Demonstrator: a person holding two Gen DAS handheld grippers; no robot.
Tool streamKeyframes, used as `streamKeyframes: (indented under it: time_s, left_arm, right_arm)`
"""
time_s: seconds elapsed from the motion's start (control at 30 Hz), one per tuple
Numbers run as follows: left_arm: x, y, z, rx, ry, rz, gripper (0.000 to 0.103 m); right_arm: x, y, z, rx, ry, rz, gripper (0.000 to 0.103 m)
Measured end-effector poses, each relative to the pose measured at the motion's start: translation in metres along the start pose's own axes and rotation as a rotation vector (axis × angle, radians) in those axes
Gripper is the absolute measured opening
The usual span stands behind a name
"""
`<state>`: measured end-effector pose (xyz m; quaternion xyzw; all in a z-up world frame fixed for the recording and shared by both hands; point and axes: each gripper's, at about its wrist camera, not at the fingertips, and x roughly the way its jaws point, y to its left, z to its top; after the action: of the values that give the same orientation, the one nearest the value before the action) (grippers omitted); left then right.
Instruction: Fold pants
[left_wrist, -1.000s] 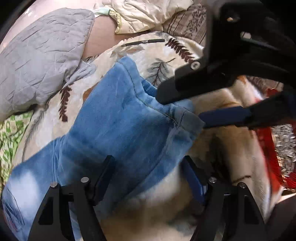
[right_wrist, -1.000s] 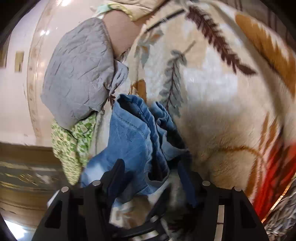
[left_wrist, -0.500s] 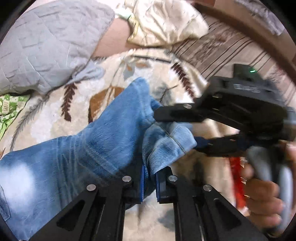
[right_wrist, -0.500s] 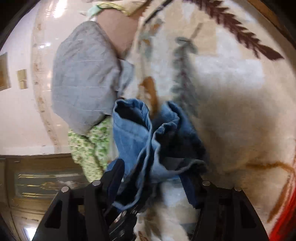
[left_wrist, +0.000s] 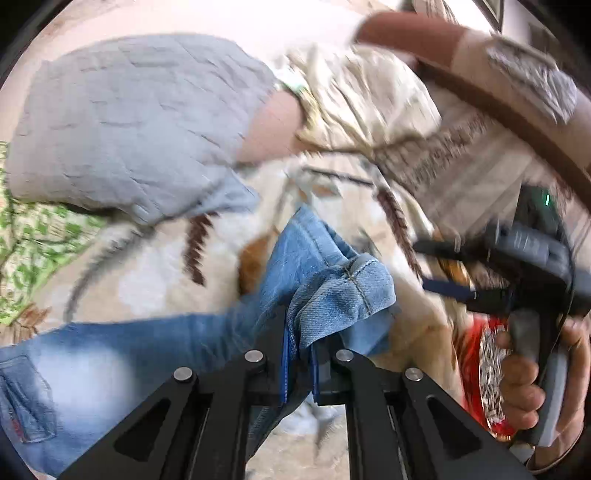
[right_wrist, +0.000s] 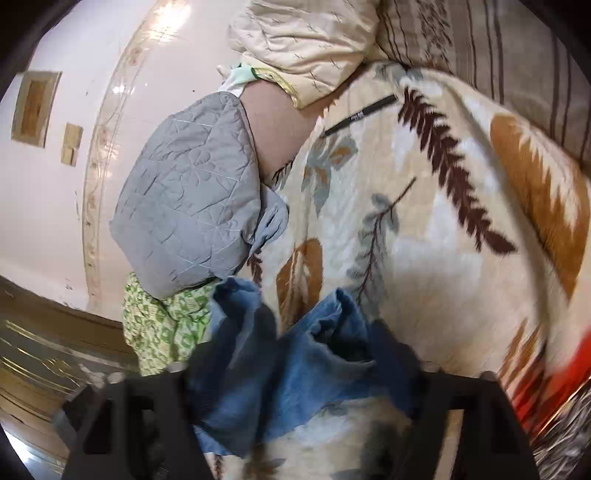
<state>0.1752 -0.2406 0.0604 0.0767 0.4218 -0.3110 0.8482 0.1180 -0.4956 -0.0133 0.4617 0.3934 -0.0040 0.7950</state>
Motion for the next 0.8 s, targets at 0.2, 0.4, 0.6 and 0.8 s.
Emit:
streamKeyframes:
  time_s: [0.2,0.4,0.6,0.8]
  left_arm:
    - [-0.006,0.01,0.009,-0.025,-0.013,-0.017,0.009]
    - [-0.002,0.011,0.006,-0.037,0.001,-0.024,0.009]
    - [-0.011,0.009,0.006,-0.033,0.0,-0.035,0.009]
    - [0.007,-0.016,0.0,0.014,0.047,-0.103,0.009]
  right_arm:
    - [0.034,0.001,-0.007,-0.036,0.099,-0.015,0.078]
    - [0.05,0.003,-0.021,-0.084,0.219,-0.056,0.02]
    - [0.006,0.035,-0.045,-0.195,0.184,0.009,0.009]
    - [0.013,-0.002,-0.078,-0.189,0.282,-0.206,0.014]
